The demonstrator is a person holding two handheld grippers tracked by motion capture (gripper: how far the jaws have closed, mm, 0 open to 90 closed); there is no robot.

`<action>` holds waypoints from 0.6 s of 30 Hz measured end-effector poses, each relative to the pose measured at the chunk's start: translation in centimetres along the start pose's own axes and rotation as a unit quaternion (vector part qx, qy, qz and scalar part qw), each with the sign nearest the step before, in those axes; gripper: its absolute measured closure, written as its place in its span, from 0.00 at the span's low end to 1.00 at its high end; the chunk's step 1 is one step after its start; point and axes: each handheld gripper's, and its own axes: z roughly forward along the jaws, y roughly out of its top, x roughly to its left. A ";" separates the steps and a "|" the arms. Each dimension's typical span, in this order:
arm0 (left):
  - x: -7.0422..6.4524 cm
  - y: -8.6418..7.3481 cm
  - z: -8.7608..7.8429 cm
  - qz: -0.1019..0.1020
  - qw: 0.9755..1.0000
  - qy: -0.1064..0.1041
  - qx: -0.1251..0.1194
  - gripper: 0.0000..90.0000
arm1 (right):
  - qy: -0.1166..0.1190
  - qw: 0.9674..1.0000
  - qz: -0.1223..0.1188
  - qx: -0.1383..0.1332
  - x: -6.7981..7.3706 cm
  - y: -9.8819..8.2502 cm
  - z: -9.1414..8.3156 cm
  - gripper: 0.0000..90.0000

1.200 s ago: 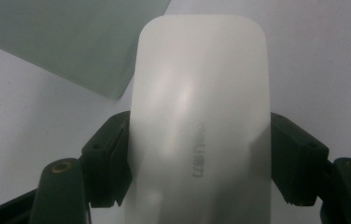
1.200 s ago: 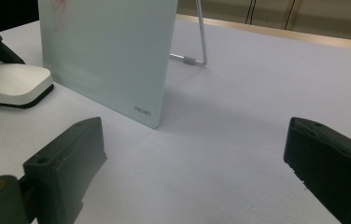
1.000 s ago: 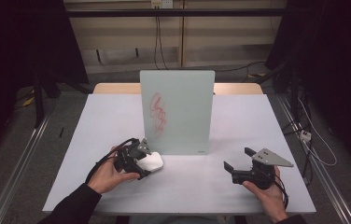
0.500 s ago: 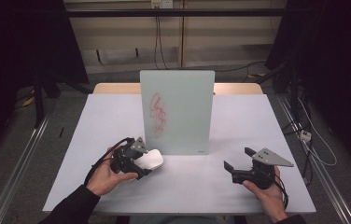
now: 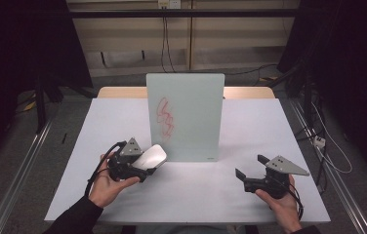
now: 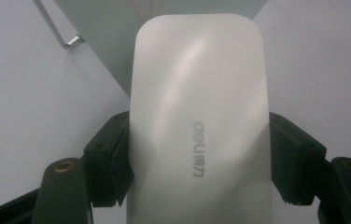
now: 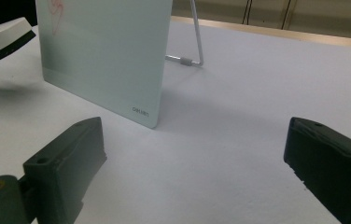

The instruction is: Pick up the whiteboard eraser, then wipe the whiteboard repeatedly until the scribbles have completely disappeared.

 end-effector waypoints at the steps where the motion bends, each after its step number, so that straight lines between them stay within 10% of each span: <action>1: 0.0 -0.1 -0.3 -0.010 1.000 0.003 -0.017 0.34 | 0.001 1.000 -0.001 -0.001 0.0 0.0 0.0 0.06; 18: -0.3 -0.7 -2.5 -0.037 0.995 -0.001 -0.092 0.34 | 0.004 1.000 0.002 0.002 0.0 0.1 0.2 0.06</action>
